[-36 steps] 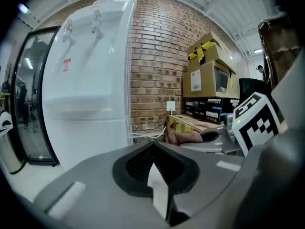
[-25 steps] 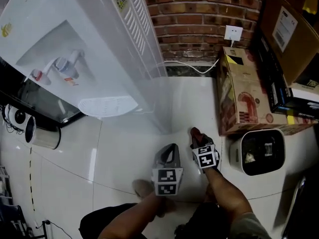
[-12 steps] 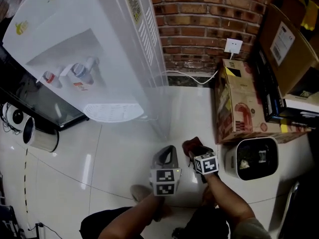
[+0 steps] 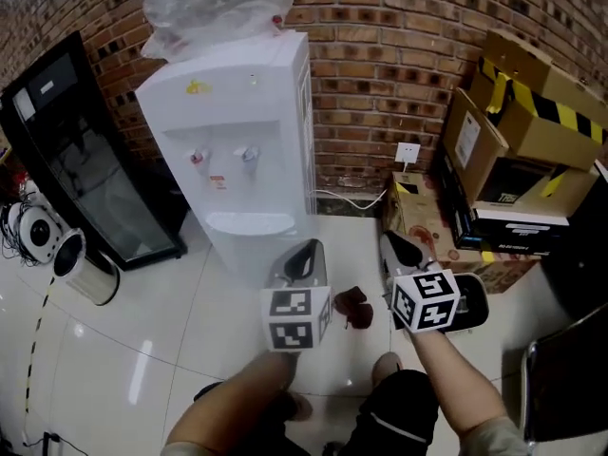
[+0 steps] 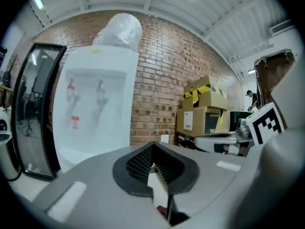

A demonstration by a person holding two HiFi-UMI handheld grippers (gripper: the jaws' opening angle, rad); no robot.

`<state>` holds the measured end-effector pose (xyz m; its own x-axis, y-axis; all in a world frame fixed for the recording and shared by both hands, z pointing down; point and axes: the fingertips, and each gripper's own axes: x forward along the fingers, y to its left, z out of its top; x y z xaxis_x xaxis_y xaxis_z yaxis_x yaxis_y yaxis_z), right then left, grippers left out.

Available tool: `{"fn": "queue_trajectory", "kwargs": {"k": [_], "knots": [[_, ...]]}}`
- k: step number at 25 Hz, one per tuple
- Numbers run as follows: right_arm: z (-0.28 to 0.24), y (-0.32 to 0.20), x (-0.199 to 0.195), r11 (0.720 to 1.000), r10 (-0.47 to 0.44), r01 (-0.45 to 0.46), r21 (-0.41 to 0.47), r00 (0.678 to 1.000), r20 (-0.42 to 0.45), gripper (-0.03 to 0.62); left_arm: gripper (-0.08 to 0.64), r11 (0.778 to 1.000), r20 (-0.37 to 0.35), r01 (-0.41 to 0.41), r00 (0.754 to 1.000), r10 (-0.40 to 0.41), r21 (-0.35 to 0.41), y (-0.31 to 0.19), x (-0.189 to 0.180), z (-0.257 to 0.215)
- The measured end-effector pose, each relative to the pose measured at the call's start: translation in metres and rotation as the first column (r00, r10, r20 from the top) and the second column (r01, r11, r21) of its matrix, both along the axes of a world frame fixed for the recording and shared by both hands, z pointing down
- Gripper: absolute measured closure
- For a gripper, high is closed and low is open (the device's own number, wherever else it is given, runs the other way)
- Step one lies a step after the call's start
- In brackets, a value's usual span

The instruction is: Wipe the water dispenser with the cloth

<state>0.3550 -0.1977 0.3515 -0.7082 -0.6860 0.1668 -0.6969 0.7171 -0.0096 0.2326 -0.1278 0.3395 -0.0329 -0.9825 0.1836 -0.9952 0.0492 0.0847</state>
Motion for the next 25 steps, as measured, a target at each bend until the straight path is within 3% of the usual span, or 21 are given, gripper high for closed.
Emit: {"fn": "queue_trajectory", "kwargs": {"k": [4, 11, 15, 19, 25], "knots": [[-0.061, 0.052, 0.025, 0.990, 0.082, -0.089, 0.110, 0.995, 0.063, 0.578, 0.560, 0.999, 0.004, 0.014, 1.000, -0.014, 0.039, 0.053, -0.001, -0.041], [-0.043, 0.132, 0.037, 0.993, 0.042, -0.048, 0.104, 0.998, 0.053, 0.578, 0.560, 0.997, 0.133, 0.034, 0.990, -0.043, 0.065, 0.138, 0.007, -0.038], [-0.048, 0.144, 0.042, 0.995, 0.026, -0.033, 0.092, 0.996, 0.080, 0.579, 0.560, 0.998, 0.100, 0.016, 0.995, -0.022, 0.059, 0.151, 0.005, -0.035], [-0.048, 0.151, 0.040, 0.991, 0.036, -0.042, 0.127, 0.998, 0.055, 0.580, 0.560, 0.997, 0.073, 0.051, 0.996, -0.055, 0.058, 0.157, -0.004, -0.023], [-0.043, 0.146, 0.041, 0.992, 0.037, -0.042, 0.115, 0.998, 0.047, 0.580, 0.560, 0.995, 0.112, 0.085, 0.989, -0.091, 0.059, 0.153, -0.003, -0.017]]}}
